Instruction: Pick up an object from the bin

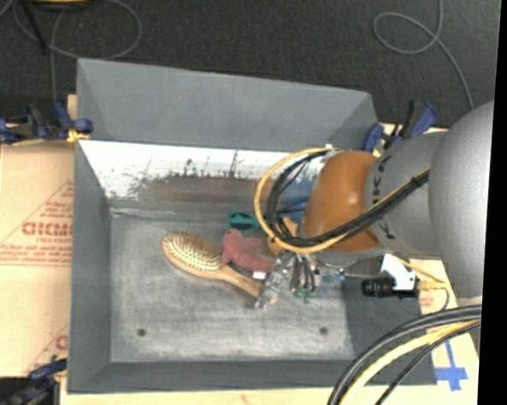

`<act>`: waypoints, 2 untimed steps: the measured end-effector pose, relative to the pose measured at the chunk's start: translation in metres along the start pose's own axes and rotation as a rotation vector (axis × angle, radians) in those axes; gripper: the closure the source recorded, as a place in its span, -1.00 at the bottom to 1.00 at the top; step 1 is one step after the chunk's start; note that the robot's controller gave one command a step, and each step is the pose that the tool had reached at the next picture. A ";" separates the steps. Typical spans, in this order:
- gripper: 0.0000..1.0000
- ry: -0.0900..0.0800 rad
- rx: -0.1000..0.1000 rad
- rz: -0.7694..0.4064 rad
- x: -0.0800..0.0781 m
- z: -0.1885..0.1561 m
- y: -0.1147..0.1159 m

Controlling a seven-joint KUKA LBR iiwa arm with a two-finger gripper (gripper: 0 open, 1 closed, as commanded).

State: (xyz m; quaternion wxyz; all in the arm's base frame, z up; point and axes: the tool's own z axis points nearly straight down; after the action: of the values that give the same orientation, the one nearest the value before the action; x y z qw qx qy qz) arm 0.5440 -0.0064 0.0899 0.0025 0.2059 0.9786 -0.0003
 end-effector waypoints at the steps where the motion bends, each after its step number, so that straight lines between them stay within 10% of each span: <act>1: 1.00 0.000 -0.001 -0.001 0.000 -0.005 0.000; 2: 1.00 0.000 -0.001 -0.001 0.000 -0.008 0.000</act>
Offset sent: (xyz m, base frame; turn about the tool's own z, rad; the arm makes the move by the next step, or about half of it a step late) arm -0.0001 -0.0003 0.0107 0.0000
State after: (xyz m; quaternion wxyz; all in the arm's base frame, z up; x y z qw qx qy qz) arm 0.5444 -0.0062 0.0981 0.0028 0.2053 0.9787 0.0002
